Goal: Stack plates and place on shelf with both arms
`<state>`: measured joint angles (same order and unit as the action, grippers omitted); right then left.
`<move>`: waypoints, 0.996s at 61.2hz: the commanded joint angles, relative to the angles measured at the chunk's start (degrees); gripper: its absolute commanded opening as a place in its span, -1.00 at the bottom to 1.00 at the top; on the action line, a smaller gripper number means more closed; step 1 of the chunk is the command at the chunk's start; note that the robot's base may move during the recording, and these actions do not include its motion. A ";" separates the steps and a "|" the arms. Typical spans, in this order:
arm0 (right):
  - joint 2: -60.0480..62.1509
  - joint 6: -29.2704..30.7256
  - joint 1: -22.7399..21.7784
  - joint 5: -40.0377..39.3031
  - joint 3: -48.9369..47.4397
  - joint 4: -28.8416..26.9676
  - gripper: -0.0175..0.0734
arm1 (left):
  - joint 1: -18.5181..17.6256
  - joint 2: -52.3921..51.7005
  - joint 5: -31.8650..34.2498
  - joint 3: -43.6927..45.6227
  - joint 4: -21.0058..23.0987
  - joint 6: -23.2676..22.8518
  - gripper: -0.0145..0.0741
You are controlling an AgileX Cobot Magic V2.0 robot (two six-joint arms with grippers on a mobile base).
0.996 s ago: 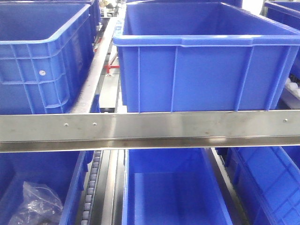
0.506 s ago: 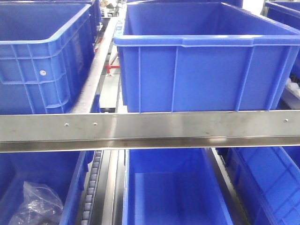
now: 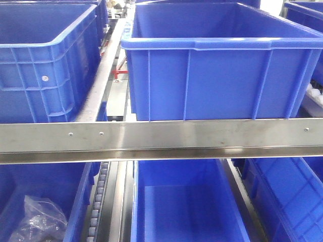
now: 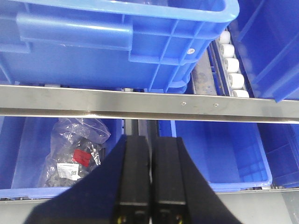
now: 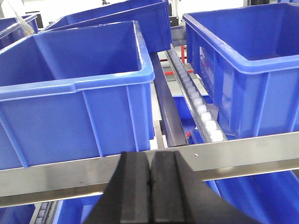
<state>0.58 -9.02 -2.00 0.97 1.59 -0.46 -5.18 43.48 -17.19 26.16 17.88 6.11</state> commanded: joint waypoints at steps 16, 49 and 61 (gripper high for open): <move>1.23 0.55 -0.33 -4.43 -0.86 -0.11 -0.49 | -0.43 0.04 4.29 1.60 0.85 -0.08 -0.48; 1.23 0.55 -0.33 -4.43 -0.86 -0.11 -0.49 | 0.56 -23.63 11.96 -9.44 -8.18 -0.08 -0.48; 1.23 0.55 -0.33 -4.43 -0.86 -0.11 -0.49 | 3.02 -39.94 11.96 -21.19 -7.80 -0.18 -0.48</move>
<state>0.58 -8.92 -2.00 1.07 1.59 -0.46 -3.11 7.95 -10.06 6.57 9.85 6.11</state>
